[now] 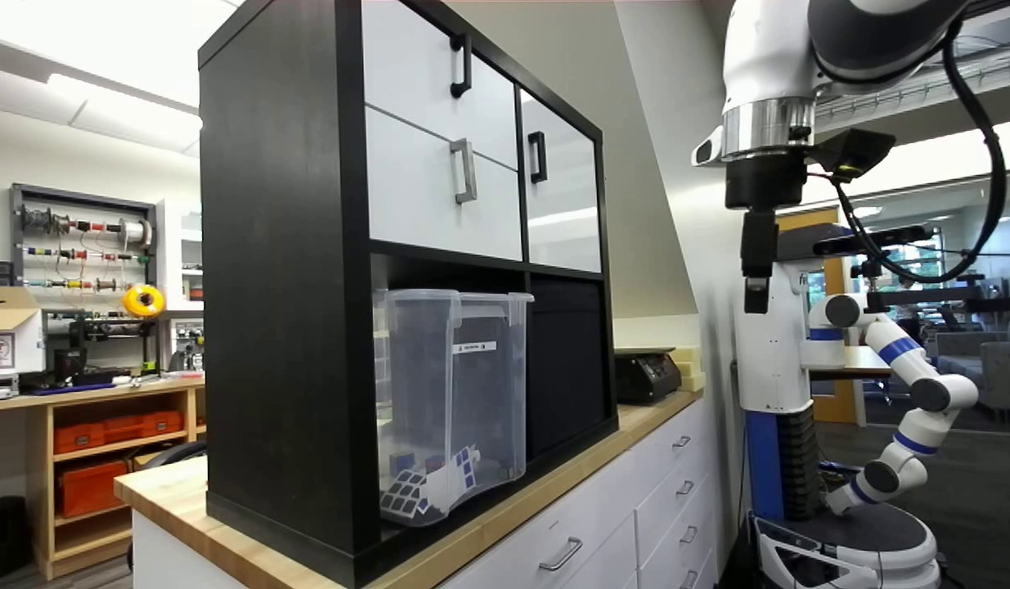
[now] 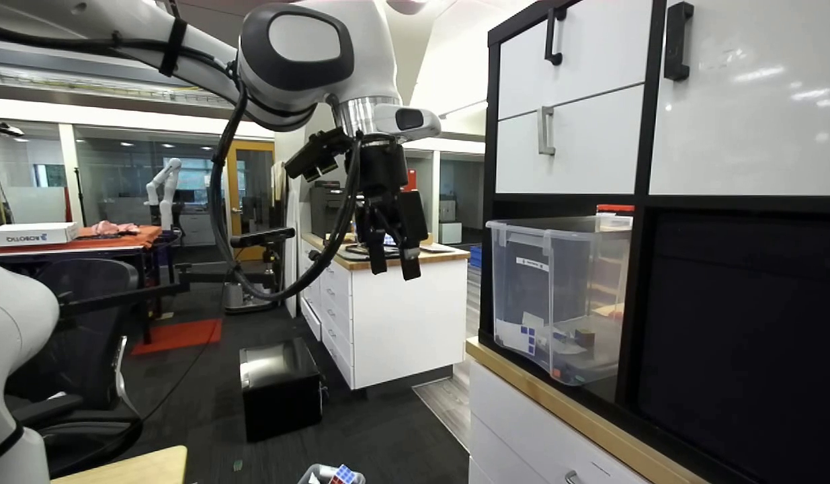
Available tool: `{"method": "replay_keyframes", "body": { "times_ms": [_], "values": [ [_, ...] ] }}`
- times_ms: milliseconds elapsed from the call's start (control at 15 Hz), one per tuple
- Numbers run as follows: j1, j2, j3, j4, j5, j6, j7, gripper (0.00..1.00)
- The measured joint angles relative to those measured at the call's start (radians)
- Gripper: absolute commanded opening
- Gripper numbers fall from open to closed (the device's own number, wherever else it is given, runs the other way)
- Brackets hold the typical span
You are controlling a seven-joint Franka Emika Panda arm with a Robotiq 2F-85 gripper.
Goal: Pull out the basket.
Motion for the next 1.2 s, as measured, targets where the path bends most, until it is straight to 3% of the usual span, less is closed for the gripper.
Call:
{"method": "replay_keyframes", "body": {
  "times_ms": [467, 1200],
  "values": [
    [0.068, 0.097, 0.010, 0.044, 0.000, 0.104, -0.152, 1.00],
    [0.094, 0.324, 0.013, 0.267, 0.002, 0.156, -0.301, 1.00]
  ]
}}
